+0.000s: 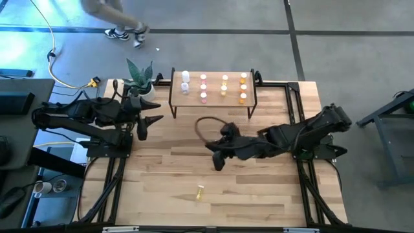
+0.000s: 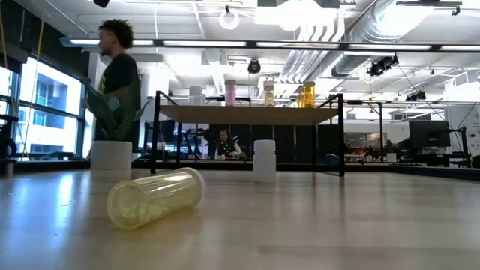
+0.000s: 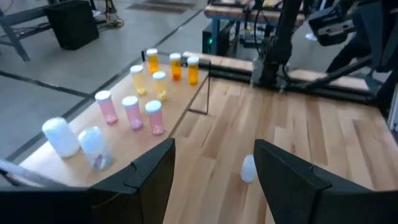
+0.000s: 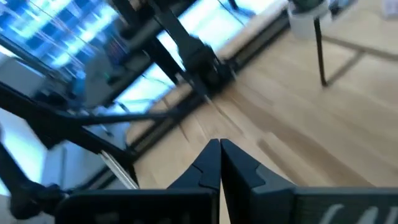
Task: Pick and place medicine bottles onto shelf by color
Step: Put the yellow pill bottle aligned with the other yellow pill bottles on the shelf
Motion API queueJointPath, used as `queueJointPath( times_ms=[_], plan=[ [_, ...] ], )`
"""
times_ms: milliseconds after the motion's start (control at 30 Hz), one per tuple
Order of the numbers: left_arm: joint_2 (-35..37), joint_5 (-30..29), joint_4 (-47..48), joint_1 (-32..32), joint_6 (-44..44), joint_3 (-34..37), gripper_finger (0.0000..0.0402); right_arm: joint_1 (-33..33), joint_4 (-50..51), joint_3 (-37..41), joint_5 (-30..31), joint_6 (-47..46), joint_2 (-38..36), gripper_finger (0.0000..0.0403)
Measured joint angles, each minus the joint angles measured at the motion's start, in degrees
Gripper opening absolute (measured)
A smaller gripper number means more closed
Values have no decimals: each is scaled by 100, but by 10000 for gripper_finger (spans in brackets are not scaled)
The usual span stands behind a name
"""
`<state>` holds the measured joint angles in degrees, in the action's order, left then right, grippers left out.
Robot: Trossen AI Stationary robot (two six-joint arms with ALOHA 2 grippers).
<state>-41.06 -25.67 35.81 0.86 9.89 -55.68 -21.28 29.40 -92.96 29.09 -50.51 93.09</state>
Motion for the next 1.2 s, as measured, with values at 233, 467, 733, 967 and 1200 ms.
queueJointPath(
  times_ms=[233,467,733,967,1200],
  plan=[
    [64,13,530,0,0,0,209,-39,2041,-1481,-688,-1159,1153,0],
    [62,13,844,-2,0,0,209,-256,2763,-2141,-1599,-2241,1946,0],
    [61,12,957,0,0,0,209,-456,2740,-2143,-1933,-3312,2320,0],
    [59,147,985,-2,-2,0,209,-581,2491,-2143,-1905,-3561,2478,41],
    [59,147,990,0,-1,0,209,-530,2110,-2143,-1930,-3956,2576,117]
  ],
)
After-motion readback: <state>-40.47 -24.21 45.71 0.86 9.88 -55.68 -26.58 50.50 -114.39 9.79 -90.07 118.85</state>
